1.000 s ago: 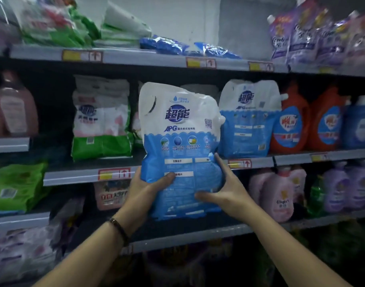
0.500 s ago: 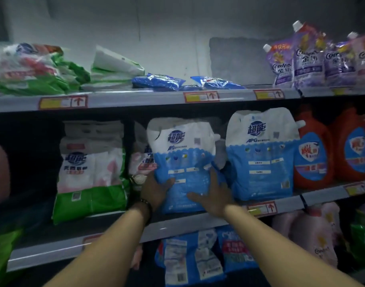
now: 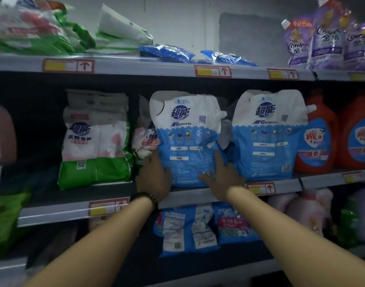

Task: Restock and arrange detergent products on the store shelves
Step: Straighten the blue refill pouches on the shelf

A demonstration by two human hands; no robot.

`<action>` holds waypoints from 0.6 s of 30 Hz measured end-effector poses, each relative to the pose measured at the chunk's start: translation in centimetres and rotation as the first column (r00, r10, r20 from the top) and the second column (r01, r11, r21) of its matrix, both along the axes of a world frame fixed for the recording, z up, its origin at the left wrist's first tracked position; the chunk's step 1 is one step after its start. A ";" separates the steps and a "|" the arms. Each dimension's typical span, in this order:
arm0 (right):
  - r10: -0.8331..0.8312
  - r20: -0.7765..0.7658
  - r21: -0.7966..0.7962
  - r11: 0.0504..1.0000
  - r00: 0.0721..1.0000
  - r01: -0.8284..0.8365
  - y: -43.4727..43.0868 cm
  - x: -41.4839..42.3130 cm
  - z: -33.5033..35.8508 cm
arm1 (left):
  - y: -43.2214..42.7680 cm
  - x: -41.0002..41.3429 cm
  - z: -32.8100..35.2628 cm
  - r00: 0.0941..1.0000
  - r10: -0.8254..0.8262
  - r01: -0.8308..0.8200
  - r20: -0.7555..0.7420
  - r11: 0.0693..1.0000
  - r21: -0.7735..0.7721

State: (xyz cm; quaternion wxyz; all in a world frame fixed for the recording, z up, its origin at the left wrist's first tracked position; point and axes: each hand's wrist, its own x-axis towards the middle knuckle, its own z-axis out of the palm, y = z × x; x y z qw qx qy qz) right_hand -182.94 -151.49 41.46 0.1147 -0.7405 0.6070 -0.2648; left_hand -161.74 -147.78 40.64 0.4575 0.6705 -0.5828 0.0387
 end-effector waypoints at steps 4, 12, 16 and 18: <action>-0.086 0.099 -0.153 0.983 0.991 0.100 2.7 -0.4 -2.0 | 4.5 -0.5 -1.7 0.989 -0.064 0.071 0.135 0.996 -0.048; 0.156 0.250 -0.146 0.982 0.956 -0.122 8.8 0.1 -12.8 | 12.6 -0.8 -12.6 0.969 -0.242 0.246 -0.047 0.960 0.131; 0.159 0.176 0.075 0.982 0.971 -0.174 12.4 1.0 -19.9 | 16.3 0.1 -21.5 0.978 -0.183 0.200 -0.102 0.961 0.192; 0.162 0.151 0.177 0.966 0.975 -0.188 14.2 1.6 -23.1 | 18.0 0.2 -25.1 0.985 -0.139 0.161 -0.101 0.955 0.249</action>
